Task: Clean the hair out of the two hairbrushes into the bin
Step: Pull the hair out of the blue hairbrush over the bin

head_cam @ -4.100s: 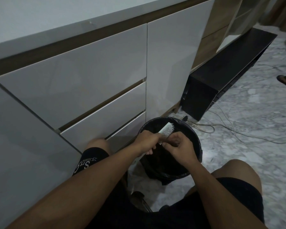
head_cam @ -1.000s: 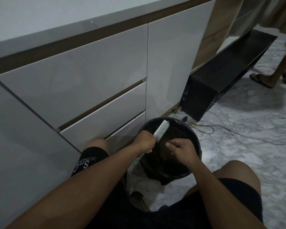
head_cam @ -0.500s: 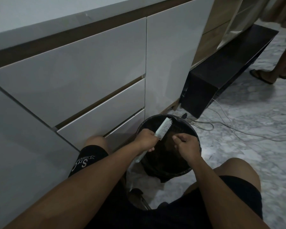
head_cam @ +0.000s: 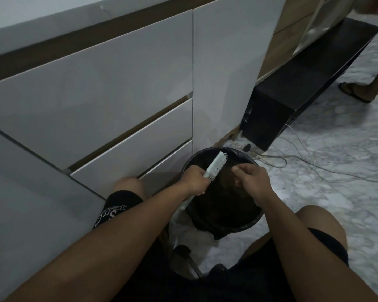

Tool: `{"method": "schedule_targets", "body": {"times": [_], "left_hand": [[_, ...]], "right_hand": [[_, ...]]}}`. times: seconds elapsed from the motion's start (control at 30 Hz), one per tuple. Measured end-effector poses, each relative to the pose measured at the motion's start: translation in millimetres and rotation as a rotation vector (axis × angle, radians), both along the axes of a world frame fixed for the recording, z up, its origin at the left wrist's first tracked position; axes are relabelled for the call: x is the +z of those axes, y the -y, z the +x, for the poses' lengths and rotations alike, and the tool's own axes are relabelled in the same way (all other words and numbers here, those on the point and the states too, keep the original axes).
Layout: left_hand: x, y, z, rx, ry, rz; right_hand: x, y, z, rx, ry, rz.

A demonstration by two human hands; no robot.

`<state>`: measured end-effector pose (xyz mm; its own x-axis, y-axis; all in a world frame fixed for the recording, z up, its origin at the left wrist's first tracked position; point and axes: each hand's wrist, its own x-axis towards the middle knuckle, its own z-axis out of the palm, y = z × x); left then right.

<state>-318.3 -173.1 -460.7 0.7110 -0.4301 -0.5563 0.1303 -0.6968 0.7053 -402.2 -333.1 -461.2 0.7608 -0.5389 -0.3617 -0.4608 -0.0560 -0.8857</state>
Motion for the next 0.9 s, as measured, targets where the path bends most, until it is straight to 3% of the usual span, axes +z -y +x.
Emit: {"method": "schedule_targets", "body": {"times": [0.27,0.57,0.73,0.9], "left_hand": [[-10.3,9.5,19.2,0.170,0.073,0.070],[-21.9,20.3,23.0,0.230,0.070,0.093],[-22.9,22.1,26.2,0.190,-0.010,0.055],[-23.0,23.1,26.8,0.157,-0.077,0.018]], "right_hand": [[-37.6,28.6,11.7,-0.180,-0.054,-0.159],[-63.1,35.1,21.7,-0.255,-0.149,-0.156],[-69.8,38.7,28.6,-0.169,-0.173,-0.026],[-72.5,40.0,32.7,-0.094,-0.200,-0.024]]}}
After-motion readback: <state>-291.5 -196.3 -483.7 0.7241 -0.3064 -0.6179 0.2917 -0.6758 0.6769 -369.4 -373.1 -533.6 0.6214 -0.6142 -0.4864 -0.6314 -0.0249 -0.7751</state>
